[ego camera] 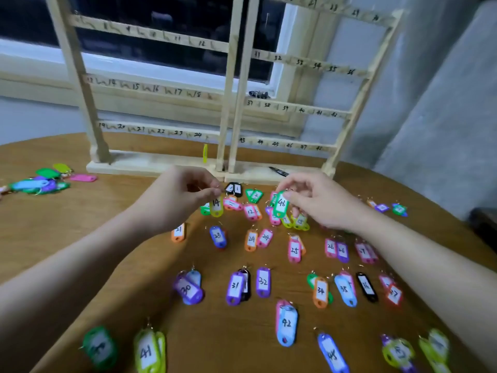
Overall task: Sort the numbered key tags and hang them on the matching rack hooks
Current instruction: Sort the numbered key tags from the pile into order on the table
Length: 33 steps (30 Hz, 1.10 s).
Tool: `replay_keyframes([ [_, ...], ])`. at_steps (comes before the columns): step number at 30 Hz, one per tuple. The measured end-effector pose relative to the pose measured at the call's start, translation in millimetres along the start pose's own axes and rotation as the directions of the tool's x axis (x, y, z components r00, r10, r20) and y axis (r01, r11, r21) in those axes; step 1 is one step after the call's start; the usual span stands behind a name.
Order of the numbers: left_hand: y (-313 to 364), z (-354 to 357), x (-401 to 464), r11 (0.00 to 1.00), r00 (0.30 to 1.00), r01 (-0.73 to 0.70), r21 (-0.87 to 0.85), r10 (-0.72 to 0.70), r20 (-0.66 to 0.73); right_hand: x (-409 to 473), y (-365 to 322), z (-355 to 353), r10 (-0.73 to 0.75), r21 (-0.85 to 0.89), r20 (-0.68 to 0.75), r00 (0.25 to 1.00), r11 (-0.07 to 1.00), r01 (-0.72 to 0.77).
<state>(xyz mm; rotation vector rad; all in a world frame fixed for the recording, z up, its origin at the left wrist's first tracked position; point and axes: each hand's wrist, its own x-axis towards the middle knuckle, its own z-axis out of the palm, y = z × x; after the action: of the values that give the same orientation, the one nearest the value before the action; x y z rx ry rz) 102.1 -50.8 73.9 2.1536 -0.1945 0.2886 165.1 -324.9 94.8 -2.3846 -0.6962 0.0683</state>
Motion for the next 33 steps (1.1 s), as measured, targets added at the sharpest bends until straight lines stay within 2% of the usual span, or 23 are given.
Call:
replay_keyframes([
  [7,29.3,54.6,9.7,0.998,0.99,-0.051,-0.028,0.055,0.13,-64.7,26.3,-27.4,0.13,0.021,-0.053,0.99,0.991,-0.129],
  [17,51.7,101.0,32.9,0.997,0.977,-0.063,0.049,0.051,0.208,-128.5,61.5,-58.1,0.236,-0.03,-0.08,0.968,0.971,-0.239],
  [27,42.7,133.9,71.6,0.983,0.973,-0.036,0.182,-0.007,0.23,-143.1,84.3,-60.2,0.289,0.045,-0.082,0.954,0.957,-0.286],
  [33,31.4,141.3,83.9,0.96,0.958,-0.108,0.26,0.031,0.283,-135.5,90.2,-55.7,0.293,0.069,-0.089,0.952,0.955,-0.287],
])
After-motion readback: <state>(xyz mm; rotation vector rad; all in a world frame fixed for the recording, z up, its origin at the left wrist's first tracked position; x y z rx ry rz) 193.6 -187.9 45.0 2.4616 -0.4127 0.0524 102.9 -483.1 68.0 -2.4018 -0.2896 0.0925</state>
